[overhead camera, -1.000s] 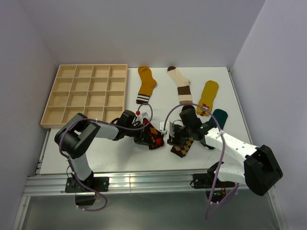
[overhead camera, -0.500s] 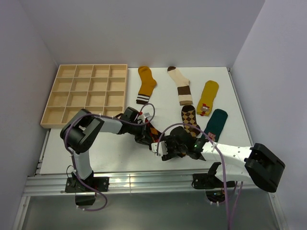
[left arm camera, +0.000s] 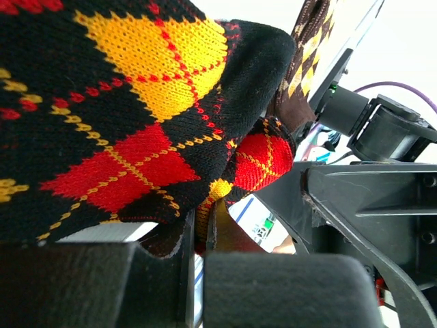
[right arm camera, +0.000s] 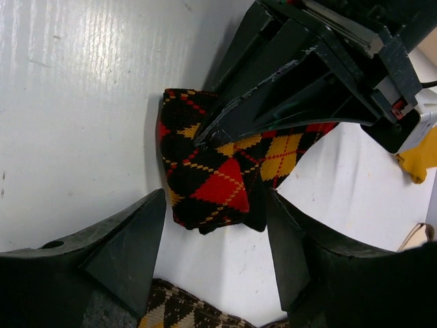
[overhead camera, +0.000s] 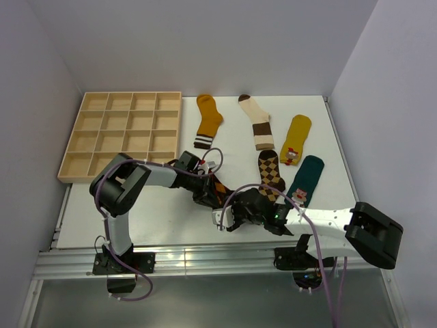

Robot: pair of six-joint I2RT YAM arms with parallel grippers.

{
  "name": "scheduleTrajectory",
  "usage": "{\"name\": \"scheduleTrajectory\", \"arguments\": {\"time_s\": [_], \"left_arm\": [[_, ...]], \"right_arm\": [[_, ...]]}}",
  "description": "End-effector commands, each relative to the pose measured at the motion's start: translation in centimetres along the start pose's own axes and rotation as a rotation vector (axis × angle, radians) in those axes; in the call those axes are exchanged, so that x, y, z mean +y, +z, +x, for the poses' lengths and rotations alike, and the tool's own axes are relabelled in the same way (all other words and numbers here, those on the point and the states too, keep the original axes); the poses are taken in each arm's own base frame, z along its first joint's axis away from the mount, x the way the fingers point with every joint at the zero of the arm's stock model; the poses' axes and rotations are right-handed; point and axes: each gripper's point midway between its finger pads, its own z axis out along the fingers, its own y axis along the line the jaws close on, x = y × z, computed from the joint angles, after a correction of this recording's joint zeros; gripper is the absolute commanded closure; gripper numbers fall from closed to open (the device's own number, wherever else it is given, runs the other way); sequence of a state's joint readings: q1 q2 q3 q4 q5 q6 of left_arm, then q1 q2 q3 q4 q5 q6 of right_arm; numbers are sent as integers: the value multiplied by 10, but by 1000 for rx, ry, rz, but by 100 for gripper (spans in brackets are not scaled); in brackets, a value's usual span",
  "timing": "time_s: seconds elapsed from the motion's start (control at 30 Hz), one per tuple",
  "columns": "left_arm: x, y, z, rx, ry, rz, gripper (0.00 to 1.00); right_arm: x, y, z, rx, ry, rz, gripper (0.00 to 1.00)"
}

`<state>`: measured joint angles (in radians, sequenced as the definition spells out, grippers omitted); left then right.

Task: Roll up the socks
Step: Roll the sock at the center of the board.

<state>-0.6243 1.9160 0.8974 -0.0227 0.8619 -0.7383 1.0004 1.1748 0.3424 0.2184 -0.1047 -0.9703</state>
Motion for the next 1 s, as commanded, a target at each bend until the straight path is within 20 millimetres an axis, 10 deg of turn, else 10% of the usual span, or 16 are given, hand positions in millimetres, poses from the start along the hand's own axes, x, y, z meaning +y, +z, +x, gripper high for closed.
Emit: {"name": "scheduleTrajectory", "arguments": {"time_s": [0.0, 0.57, 0.8, 0.97], "left_arm": [[30, 5, 10, 28, -24, -113, 100], [25, 6, 4, 53, 19, -102, 99], [6, -8, -28, -102, 139, -142, 59], [-20, -22, -52, -273, 185, -96, 49]], "right_arm": [[-7, 2, -7, -17, -42, 36, 33], [4, 22, 2, 55, -49, -55, 62], [17, 5, -2, 87, 53, -240, 79], [21, -12, 4, 119, 172, -337, 81]]}}
